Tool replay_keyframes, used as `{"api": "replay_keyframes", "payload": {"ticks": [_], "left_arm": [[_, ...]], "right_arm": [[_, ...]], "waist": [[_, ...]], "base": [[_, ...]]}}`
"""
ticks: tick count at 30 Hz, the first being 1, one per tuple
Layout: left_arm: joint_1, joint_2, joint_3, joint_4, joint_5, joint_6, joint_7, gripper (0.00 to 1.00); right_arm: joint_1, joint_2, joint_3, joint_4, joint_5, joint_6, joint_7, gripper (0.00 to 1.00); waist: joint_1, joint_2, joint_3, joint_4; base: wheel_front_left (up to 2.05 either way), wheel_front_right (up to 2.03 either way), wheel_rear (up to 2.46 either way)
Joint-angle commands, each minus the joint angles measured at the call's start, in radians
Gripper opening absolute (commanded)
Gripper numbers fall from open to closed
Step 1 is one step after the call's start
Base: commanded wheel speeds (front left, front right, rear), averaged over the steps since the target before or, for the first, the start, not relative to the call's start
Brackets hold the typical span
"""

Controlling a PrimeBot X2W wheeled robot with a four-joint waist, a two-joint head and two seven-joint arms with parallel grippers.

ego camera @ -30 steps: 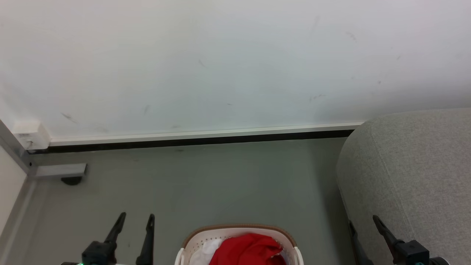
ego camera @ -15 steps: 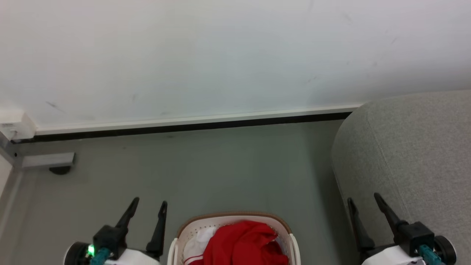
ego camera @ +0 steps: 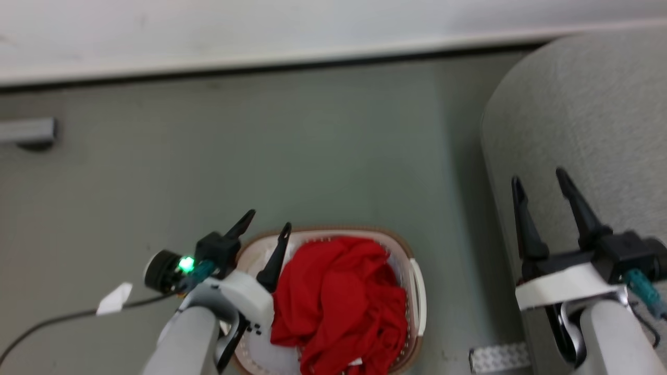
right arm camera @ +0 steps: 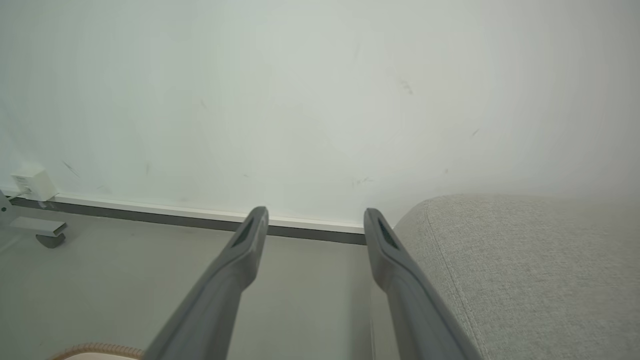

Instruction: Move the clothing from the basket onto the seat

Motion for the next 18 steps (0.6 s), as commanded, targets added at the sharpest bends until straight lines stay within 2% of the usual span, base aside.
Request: {"api": "replay_keyframes", "payload": {"ticks": [1,8,14,18], "left_arm": [[-0.035,0.008,-0.017,0.022,-0.007,-0.004,0.01,1.0],[-0.17,0.031,-0.161,0.161,-0.076,-0.004,0.067,1.0],[-0.257,0.028,-0.213,0.269,-0.081,-0.002,0.112,1.0],[-0.305,0.022,-0.21,0.34,-0.08,0.024,0.136,1.0]], "right_arm": [[-0.037,0.001,0.005,-0.009,0.006,-0.002,-0.002,1.0],[-0.145,0.001,0.047,-0.036,0.028,-0.002,-0.002,1.0],[-0.198,0.001,0.069,-0.064,0.049,-0.002,-0.002,1.0],[-0.221,0.0,0.091,-0.087,0.069,-0.002,-0.002,1.0]], "waist": [[-0.0002,-0.0001,0.14,-0.007],[-0.0002,-0.0001,0.291,-0.03],[-0.0002,-0.0001,0.377,-0.047],[-0.0002,-0.0001,0.428,-0.058]], "base": [[0.0,0.0,0.0],[0.0,0.0,0.0],[0.0,0.0,0.0],[0.0,0.0,0.0]]}}
